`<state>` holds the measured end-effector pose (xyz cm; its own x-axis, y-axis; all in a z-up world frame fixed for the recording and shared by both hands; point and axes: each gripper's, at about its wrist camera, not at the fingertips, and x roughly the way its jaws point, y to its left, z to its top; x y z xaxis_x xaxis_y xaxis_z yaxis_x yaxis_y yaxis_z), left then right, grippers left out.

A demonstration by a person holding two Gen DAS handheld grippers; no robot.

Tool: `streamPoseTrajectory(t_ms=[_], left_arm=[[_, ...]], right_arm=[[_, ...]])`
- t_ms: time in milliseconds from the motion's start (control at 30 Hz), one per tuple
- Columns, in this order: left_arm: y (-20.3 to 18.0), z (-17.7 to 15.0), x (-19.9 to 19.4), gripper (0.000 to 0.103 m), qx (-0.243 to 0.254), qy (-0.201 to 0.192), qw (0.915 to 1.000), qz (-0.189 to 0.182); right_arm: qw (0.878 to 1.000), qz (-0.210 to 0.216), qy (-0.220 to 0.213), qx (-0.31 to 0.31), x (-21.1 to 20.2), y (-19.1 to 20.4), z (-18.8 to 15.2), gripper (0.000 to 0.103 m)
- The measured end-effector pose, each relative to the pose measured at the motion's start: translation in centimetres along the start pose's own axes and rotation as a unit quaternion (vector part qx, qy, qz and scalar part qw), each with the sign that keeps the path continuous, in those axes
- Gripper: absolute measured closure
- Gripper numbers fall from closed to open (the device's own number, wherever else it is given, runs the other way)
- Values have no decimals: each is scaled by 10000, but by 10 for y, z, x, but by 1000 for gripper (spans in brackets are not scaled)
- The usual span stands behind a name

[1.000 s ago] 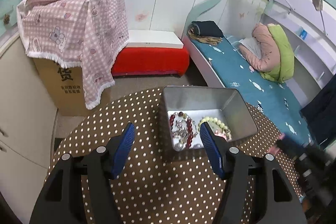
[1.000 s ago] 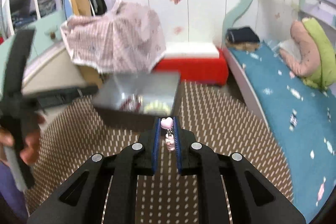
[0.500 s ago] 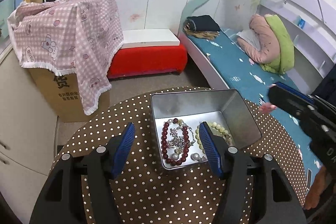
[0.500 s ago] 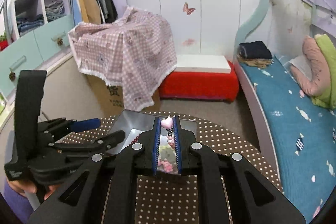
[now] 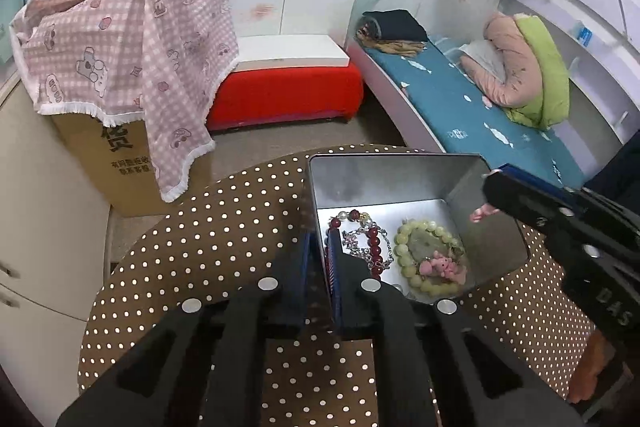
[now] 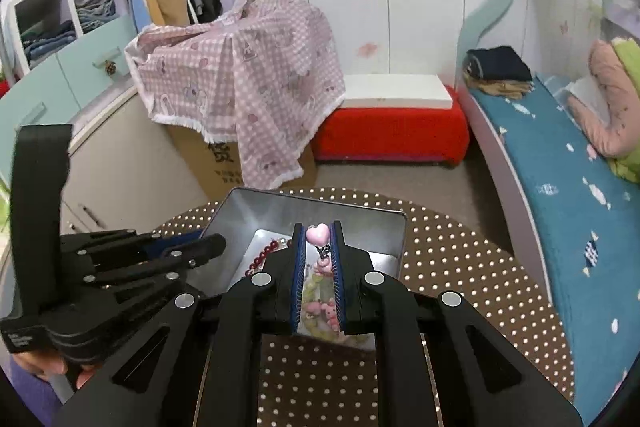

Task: Organize jewelry
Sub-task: 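Carry the pink bunny charm into the tin box and open the right gripper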

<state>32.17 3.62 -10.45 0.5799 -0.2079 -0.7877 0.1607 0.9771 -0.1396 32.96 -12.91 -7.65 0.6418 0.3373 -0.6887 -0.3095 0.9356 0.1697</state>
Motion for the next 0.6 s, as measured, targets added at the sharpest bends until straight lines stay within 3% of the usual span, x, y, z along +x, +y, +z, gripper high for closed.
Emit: streamPoseTrajectory(t_ms=[600], left_arm=[[-3, -1, 1, 99, 53, -14, 10000, 78]], right_arm=[[9997, 92, 231, 57, 16, 0, -7, 88]])
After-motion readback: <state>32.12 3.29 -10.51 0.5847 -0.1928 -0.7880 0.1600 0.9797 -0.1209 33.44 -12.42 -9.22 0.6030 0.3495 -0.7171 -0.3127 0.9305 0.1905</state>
